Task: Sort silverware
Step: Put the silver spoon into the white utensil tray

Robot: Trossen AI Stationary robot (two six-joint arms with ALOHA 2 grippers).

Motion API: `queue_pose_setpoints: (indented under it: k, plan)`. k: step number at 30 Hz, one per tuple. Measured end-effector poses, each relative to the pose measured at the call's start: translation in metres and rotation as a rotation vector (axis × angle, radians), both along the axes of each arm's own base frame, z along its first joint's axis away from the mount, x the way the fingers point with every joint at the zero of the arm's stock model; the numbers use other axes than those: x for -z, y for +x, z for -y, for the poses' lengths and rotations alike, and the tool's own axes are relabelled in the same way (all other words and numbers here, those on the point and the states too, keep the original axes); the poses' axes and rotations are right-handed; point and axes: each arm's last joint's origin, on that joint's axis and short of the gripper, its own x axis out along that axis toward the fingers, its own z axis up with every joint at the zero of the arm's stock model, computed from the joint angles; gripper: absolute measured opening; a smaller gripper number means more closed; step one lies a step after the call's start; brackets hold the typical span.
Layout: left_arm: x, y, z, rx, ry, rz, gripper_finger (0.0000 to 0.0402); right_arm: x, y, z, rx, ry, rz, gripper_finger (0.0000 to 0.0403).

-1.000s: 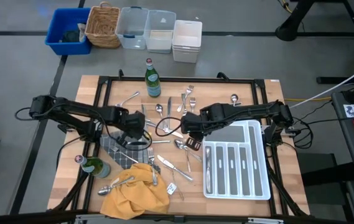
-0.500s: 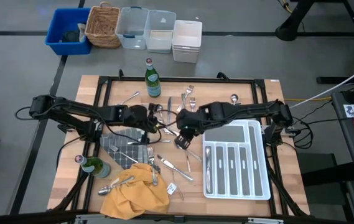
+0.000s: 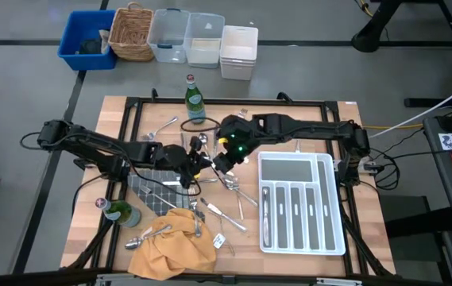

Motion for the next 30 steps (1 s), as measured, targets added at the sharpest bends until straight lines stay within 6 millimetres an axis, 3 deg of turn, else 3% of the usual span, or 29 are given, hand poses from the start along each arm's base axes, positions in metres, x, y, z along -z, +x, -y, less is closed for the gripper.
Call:
queue_pose_setpoints:
  k: [13, 30]
  plan:
    - [-0.009, 0.003, 0.010, -0.022, 0.057, 0.097, 0.0009, 0.007, 0.005, -0.001, 0.000, 0.023, -0.018, 0.0128]
    - [-0.016, 0.005, 0.009, -0.050, 0.159, 0.144, 0.0007, 0.006, 0.004, -0.002, -0.007, 0.030, -0.018, 0.0126]
